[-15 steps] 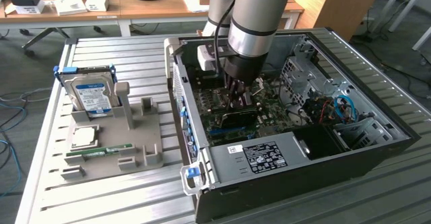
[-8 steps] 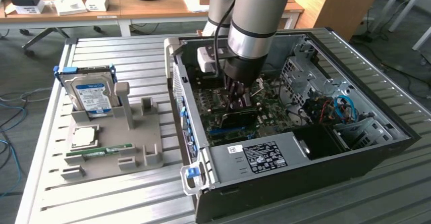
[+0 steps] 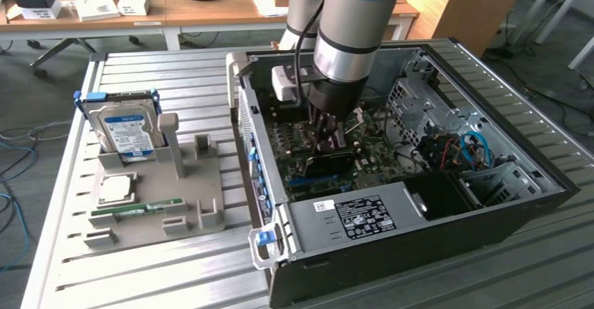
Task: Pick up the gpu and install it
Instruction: 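Press down on the gpu until it lock into place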
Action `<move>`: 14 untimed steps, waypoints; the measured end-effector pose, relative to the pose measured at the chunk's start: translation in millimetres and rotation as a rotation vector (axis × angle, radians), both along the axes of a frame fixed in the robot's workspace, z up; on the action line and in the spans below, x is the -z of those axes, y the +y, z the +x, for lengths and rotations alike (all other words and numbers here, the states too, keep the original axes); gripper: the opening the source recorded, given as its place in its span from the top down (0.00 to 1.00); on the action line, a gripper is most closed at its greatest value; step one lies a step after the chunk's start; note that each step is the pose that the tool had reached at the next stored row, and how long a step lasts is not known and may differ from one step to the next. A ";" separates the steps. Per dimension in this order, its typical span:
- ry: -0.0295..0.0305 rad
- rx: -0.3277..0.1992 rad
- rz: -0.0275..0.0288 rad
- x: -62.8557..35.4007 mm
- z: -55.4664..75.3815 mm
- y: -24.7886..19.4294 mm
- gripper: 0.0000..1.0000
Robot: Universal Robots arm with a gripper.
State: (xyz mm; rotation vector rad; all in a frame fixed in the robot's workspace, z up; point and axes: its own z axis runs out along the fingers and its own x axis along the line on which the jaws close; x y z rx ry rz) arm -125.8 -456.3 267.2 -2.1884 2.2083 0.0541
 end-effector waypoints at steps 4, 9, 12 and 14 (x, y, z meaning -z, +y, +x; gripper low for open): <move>-0.0002 0.000 0.0003 0.6 0.0 0.0 0.89; -0.0001 0.000 0.0002 0.9 -0.1 0.0 0.89; -0.0002 0.000 0.0002 1.0 -0.1 0.0 0.89; -0.0001 0.000 0.0002 1.3 -0.2 0.0 0.89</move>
